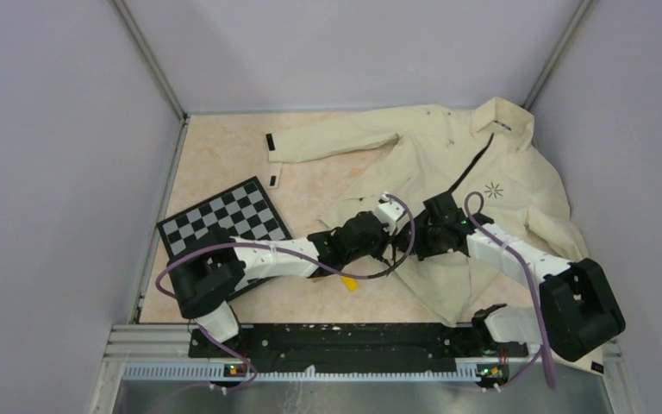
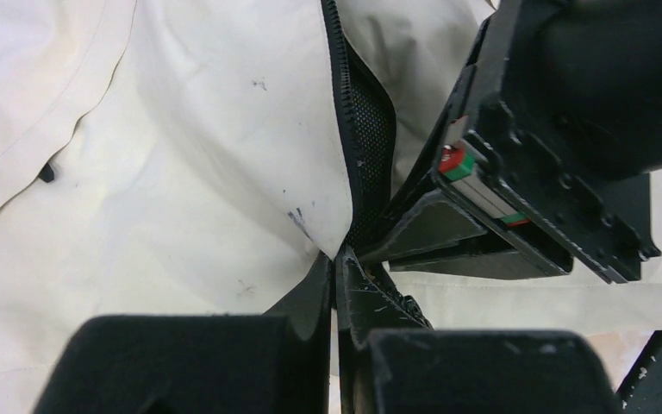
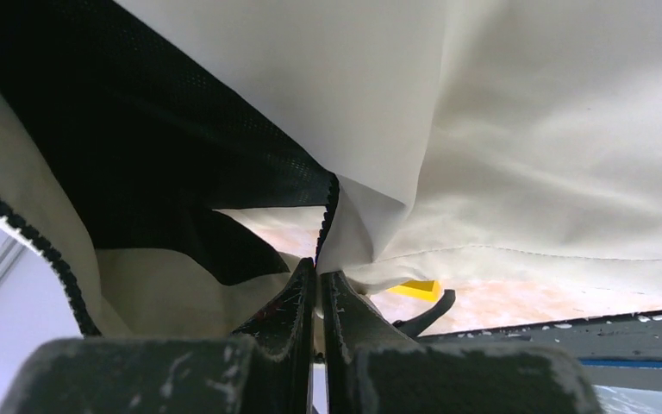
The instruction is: Zip up the jacket
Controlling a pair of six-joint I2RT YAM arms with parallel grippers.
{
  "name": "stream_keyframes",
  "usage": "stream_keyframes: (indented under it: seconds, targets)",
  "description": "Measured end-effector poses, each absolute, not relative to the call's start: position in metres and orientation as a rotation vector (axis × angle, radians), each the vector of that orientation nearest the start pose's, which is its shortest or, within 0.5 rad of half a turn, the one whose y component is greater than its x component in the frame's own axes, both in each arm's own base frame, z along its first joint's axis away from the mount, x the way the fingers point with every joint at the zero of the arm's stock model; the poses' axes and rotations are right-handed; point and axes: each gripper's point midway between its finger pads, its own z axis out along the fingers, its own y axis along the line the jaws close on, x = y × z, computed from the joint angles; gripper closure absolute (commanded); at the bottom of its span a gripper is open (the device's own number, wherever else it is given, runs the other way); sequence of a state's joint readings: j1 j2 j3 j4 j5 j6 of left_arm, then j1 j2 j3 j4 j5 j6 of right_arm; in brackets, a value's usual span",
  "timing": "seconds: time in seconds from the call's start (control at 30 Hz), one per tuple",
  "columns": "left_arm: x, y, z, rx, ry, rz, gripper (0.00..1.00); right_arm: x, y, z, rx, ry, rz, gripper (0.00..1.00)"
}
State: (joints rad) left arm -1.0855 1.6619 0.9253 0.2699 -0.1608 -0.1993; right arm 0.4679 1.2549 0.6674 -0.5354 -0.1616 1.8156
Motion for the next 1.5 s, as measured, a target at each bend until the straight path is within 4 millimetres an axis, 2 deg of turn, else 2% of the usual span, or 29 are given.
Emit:
stream_keyframes:
  seconds: [0.43,0.47,0.6,0.7,0.83,0.9,0.97,1.03,1.17,1.27,1.33,1.5]
  targets:
    - [0.237,-0.403,0.106,0.803,1.933,-0.596,1.0,0.229,0.198,0.069,1.878,2.41,0.824,1.0]
    - [0.237,-0.403,0.105,0.804,1.936,-0.592,0.97,0.229,0.198,0.071,1.874,2.407,0.832,1.0]
    - [0.235,-0.403,0.104,0.816,1.97,-0.583,0.66,0.23,0.199,0.077,1.857,2.401,0.863,1.0]
    - [0.235,-0.407,0.108,0.799,2.012,-0.595,0.51,0.229,0.197,0.074,1.852,2.41,0.851,1.0]
    - [0.23,-0.405,0.106,0.744,2.113,-0.655,0.26,0.226,0.197,0.066,1.836,2.443,0.831,1.0]
    - [0.227,-0.399,0.102,0.708,2.18,-0.674,0.2,0.225,0.196,0.065,1.817,2.46,0.824,1.0]
    - [0.224,-0.392,0.103,0.669,2.237,-0.712,0.17,0.225,0.196,0.064,1.797,2.468,0.823,1.0]
    - [0.22,-0.386,0.112,0.608,2.279,-0.803,0.15,0.225,0.196,0.064,1.784,2.472,0.821,1.0]
    - [0.216,-0.364,0.132,0.44,2.32,-1.024,0.18,0.226,0.196,0.064,1.759,2.477,0.825,1.0]
    - [0.213,-0.356,0.131,0.369,2.333,-1.148,0.19,0.228,0.197,0.064,1.751,2.476,0.833,1.0]
    - [0.208,-0.353,0.124,0.349,2.364,-1.211,0.19,0.229,0.197,0.064,1.747,2.475,0.838,1.0]
    - [0.198,-0.363,0.114,0.387,2.387,-1.328,0.23,0.23,0.199,0.065,1.728,2.476,0.851,1.0]
